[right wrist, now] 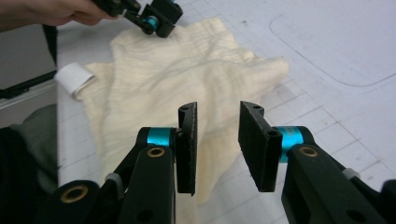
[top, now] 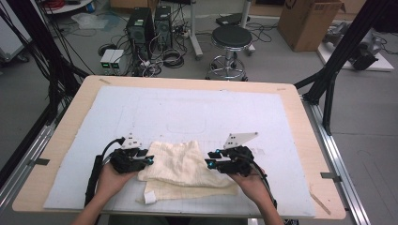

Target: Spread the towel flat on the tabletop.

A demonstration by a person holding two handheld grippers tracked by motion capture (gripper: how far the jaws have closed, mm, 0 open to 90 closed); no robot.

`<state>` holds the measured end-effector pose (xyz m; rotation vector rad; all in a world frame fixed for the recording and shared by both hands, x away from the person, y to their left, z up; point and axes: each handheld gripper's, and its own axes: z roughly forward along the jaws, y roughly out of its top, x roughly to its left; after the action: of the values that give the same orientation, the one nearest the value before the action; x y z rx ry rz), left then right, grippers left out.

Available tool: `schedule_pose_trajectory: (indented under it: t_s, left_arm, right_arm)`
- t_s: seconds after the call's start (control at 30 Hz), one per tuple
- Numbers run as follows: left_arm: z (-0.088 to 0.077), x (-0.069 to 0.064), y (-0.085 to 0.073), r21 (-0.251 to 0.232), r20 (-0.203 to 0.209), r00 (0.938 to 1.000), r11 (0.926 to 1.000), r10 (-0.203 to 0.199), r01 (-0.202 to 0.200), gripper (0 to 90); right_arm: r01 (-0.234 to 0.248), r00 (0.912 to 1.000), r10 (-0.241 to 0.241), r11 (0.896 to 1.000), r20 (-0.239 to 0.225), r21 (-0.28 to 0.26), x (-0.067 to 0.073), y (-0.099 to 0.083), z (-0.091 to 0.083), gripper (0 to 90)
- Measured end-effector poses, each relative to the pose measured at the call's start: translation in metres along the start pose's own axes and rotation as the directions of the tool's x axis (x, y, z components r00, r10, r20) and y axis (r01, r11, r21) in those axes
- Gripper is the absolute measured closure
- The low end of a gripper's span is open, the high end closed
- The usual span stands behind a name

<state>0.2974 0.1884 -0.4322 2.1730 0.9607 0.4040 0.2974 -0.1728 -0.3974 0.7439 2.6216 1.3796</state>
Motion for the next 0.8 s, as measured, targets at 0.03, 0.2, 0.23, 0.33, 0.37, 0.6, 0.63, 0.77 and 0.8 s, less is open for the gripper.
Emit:
schedule_pose_trajectory:
  t_s: [0.03,0.2,0.23,0.33,0.37,0.6,0.63,0.77,0.8]
  left_arm:
    - [0.002,0.000,-0.003,0.011,-0.001,1.0000,0.9999,-0.004,0.004,65.6]
    - [0.000,0.005,-0.008,-0.016,0.022,0.9992,0.9993,-0.033,0.033,74.0]
    - [0.000,0.004,-0.009,-0.025,0.020,0.9990,0.9989,-0.039,0.039,74.7]
    - [0.000,0.002,-0.010,-0.029,0.010,0.9997,0.9994,-0.021,0.021,76.2]
    - [-0.001,0.001,-0.010,-0.025,0.008,0.9999,0.9996,-0.012,0.012,76.5]
    - [-0.001,0.001,-0.011,-0.030,0.006,0.9998,0.9994,-0.017,0.017,76.6]
    - [-0.001,0.001,-0.011,-0.029,0.006,0.9999,0.9995,-0.013,0.013,76.6]
    - [-0.001,0.001,-0.012,-0.031,0.006,0.9999,0.9994,-0.015,0.016,76.6]
    - [-0.001,0.001,-0.012,-0.033,0.005,0.9998,0.9993,-0.020,0.020,76.6]
  right_arm:
    - [-0.004,1.0000,0.004,1.000,0.009,0.009,-0.003,0.000,0.005,67.7]
    - [-0.058,0.9983,0.058,0.997,0.007,0.051,-0.018,-0.008,0.021,67.5]
    - [-0.061,0.9981,0.061,0.996,0.012,0.059,-0.019,-0.010,0.024,67.6]
    - [-0.068,0.9977,0.068,0.994,0.007,0.085,-0.019,-0.011,0.031,67.6]
    - [-0.069,0.9976,0.069,0.993,0.005,0.095,-0.018,-0.011,0.034,67.5]
    - [-0.024,0.9997,0.023,0.987,0.008,0.161,-0.015,-0.013,0.049,75.2]
    - [-0.022,0.9997,0.023,0.987,-0.003,0.162,-0.015,-0.013,0.049,79.9]
    - [-0.008,0.9999,0.010,0.987,-0.011,0.162,-0.013,-0.012,0.048,87.5]
    - [-0.003,1.0000,0.005,0.987,-0.008,0.161,-0.012,-0.012,0.047,87.7]
